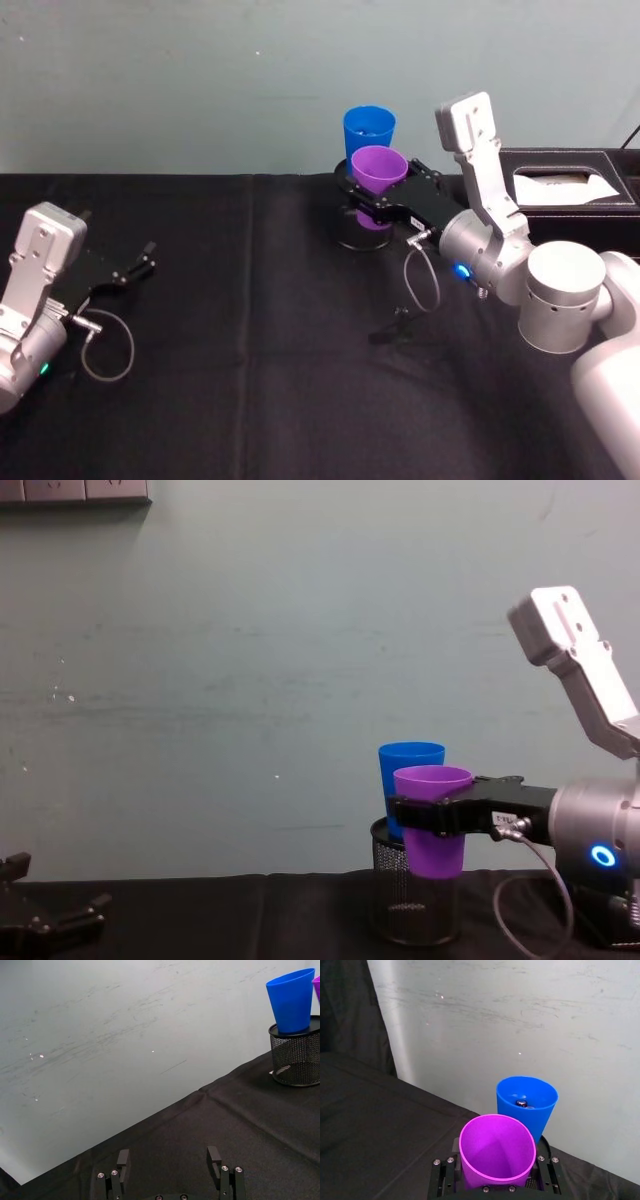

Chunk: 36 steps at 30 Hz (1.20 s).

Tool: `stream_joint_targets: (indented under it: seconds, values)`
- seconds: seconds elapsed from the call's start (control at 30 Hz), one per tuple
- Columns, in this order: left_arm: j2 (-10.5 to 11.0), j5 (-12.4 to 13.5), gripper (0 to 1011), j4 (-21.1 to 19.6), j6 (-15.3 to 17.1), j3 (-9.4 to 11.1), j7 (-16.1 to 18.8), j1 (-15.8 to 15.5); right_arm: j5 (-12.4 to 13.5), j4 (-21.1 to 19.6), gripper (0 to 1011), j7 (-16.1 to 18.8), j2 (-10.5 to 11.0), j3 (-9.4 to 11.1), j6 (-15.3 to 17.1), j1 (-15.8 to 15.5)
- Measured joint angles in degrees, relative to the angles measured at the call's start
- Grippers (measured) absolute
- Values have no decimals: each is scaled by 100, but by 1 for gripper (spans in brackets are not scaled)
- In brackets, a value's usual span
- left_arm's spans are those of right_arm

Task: Pick up one cup with a gripper and tap it against the other cup.

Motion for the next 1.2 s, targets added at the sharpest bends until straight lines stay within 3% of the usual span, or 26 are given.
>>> stream_joint_targets:
  seconds: [0.43, 1.2]
  values:
    - [0, 0, 1000, 0, 0, 0, 0, 0, 91, 487, 738, 12, -177, 177, -8, 311]
    - [0, 0, 1000, 0, 0, 0, 0, 0, 97, 473, 738, 33, -173, 167, -10, 303]
